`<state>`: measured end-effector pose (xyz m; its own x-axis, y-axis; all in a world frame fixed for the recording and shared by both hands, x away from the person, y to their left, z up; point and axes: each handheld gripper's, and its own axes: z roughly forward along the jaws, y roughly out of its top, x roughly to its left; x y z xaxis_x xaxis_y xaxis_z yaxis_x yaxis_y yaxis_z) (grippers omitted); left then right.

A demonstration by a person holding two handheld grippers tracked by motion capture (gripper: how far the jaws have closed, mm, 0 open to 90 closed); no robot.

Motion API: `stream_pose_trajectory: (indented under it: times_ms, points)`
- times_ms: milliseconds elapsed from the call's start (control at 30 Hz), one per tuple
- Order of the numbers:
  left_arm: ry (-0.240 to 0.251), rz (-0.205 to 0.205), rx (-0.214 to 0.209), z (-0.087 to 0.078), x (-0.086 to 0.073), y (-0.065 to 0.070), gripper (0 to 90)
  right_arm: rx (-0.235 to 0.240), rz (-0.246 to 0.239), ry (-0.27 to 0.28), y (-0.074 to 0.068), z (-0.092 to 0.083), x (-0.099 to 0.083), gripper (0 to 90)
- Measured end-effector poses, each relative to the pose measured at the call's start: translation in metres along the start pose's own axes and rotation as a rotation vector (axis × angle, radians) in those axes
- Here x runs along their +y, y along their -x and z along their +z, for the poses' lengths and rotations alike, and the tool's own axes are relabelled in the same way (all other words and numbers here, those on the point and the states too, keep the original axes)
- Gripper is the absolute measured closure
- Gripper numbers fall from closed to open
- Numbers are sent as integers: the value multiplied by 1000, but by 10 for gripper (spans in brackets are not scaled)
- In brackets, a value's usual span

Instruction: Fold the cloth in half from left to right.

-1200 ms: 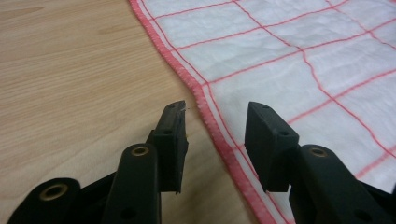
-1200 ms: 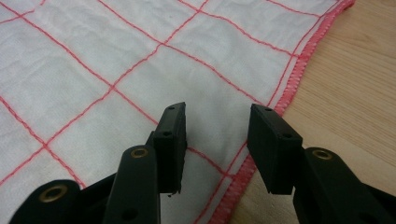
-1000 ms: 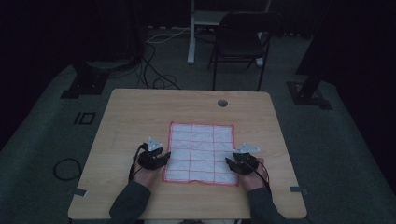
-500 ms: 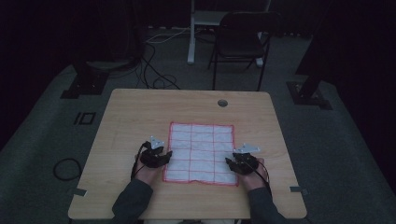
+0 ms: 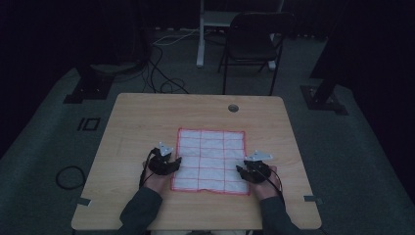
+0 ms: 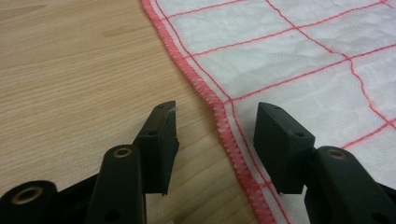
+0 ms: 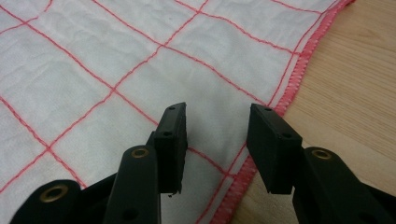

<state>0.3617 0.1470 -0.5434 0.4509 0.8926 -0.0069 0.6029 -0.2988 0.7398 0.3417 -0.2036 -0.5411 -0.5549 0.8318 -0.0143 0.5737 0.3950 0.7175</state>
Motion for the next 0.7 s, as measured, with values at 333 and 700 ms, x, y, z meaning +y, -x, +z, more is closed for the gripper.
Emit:
stream_pose_trajectory:
  times_ms: [333,700]
  points:
    - [3,-7,-16,4,3,3,500,-2,-1,1,0,0,0,577]
    - [-29,-22,-67,4,9,12,784,-4,-2,0,0,0,0,574]
